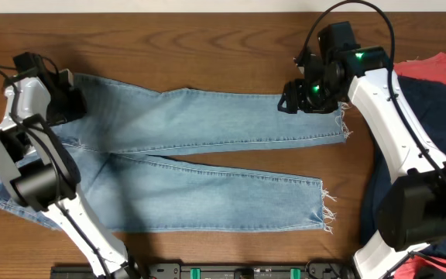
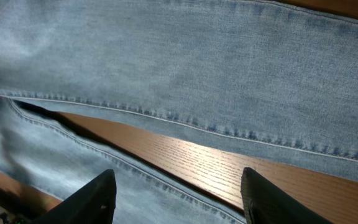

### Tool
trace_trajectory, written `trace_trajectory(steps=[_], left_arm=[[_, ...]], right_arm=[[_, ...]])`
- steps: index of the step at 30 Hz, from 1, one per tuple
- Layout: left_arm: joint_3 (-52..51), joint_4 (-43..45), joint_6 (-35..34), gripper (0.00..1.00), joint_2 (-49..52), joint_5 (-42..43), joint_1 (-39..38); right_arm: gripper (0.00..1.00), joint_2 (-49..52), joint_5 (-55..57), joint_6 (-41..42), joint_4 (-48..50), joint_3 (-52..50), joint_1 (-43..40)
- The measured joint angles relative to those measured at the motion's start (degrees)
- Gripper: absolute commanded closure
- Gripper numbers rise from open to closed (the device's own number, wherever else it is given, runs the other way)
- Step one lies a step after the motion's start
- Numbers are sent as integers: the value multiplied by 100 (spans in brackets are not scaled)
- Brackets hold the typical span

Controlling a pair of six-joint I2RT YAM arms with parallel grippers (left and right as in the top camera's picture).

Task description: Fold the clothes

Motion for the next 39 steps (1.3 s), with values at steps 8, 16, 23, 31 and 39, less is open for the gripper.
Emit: trace_trajectory(steps=[8,16,23,31,39], left_arm=[[118,531,-1045,94,131,-586,409],[275,621,-1633,91,243,166,1663],[249,579,-1676,69,177,826,1934],[107,105,-1639,53,-1261,1016,1650],[149,-979,-1541,49,-3381,1110,1023]], right_arm=[[35,0,387,146,87,-70,66],[27,0,898,234,879,-1283,306],[29,2,1097,531,2063,-2428,304],[30,2,1158,1080,3464,-2621,304],[27,114,1495,1499,4059,-2623,157]])
